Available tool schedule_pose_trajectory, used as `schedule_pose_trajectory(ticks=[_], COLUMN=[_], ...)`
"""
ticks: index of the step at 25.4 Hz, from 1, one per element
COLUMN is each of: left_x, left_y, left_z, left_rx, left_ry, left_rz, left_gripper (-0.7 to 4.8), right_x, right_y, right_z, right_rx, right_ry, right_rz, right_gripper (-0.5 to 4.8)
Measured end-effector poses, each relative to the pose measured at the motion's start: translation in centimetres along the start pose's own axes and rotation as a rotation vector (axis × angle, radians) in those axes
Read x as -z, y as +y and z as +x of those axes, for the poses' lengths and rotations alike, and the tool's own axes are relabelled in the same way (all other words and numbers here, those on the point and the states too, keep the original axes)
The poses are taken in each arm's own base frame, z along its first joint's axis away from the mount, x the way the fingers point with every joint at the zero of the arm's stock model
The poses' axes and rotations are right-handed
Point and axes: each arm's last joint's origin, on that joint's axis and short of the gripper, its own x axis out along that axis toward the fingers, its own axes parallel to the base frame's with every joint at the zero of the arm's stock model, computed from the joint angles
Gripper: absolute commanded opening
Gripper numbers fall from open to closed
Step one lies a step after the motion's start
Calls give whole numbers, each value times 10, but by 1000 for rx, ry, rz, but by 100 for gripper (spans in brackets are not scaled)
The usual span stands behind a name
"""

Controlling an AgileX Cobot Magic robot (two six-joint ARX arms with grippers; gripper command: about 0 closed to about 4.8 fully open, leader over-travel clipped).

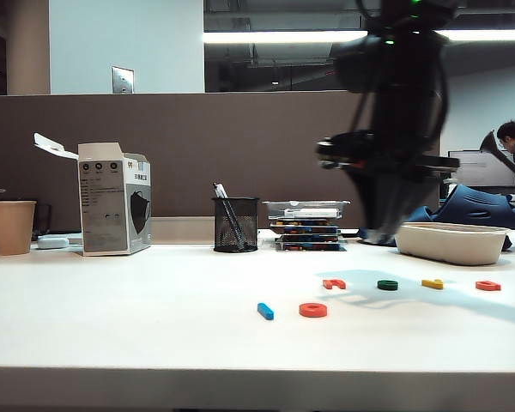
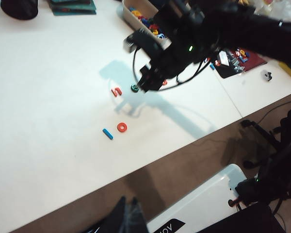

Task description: Select the appropriate letters from the row of letter magnets placed on the table to arrange into the word "love".

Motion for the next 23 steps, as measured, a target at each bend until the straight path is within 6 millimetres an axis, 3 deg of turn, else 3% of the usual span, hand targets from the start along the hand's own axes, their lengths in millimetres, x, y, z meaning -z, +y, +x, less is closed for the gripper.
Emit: schedule_pose_trajectory(ticks=[4,7,23], left_x=[0,0,1], left_y=[0,0,0], left_z=[0,0,0], left_rx=[0,0,-3], left_ry=[1,0,12], left_rz=[0,0,-5], left_gripper=[-5,-5,-5], right_x=[1,2,-2], right_y=[-45,-58,-65], right_z=[0,5,38], right_rx=[4,8,-4], right_ry=[-6,5,34], right_rz=[-9,-25,-100], right_gripper=[100,100,99])
